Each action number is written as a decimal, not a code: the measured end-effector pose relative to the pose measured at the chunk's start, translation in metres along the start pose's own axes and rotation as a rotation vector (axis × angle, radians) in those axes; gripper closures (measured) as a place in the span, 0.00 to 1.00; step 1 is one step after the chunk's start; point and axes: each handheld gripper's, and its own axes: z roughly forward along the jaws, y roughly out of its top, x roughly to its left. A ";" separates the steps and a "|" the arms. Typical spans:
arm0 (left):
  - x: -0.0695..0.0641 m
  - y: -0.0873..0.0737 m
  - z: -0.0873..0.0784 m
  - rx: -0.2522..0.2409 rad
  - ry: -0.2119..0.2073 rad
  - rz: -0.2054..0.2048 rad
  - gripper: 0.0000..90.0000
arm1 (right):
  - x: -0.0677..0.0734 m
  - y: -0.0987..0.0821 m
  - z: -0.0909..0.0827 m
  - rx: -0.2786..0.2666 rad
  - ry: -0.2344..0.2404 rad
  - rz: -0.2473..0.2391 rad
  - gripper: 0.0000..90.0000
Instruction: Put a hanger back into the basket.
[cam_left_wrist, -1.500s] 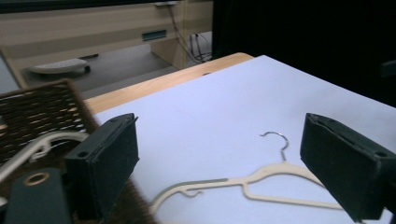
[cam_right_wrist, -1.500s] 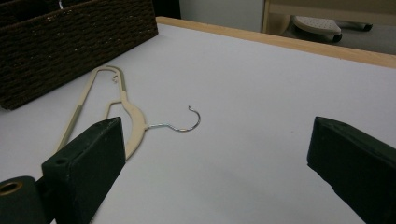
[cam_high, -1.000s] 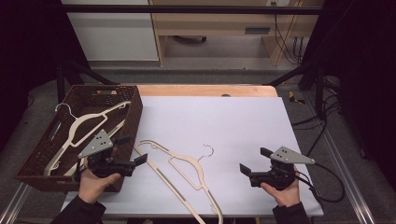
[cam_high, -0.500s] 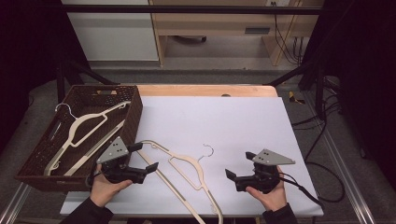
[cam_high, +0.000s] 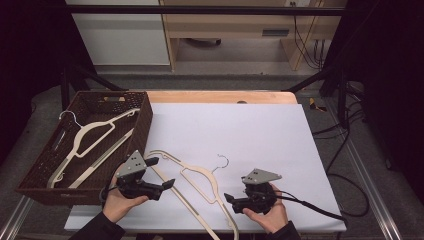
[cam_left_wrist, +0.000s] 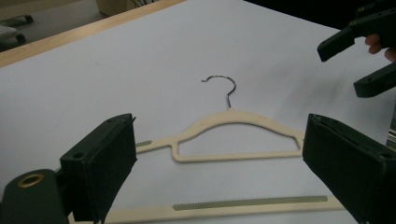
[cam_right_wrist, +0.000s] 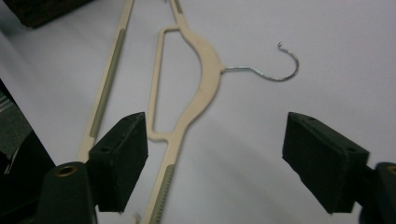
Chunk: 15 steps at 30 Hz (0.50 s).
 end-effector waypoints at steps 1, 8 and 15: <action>0.000 0.000 0.001 0.005 -0.002 0.002 0.11 | 0.003 -0.001 0.003 0.014 0.006 0.008 0.28; -0.002 -0.005 0.006 0.027 -0.002 0.016 0.11 | 0.016 -0.011 0.023 0.093 0.015 -0.014 0.39; 0.000 -0.009 0.010 0.044 0.000 0.007 0.11 | 0.027 -0.018 0.034 0.158 -0.003 -0.030 0.55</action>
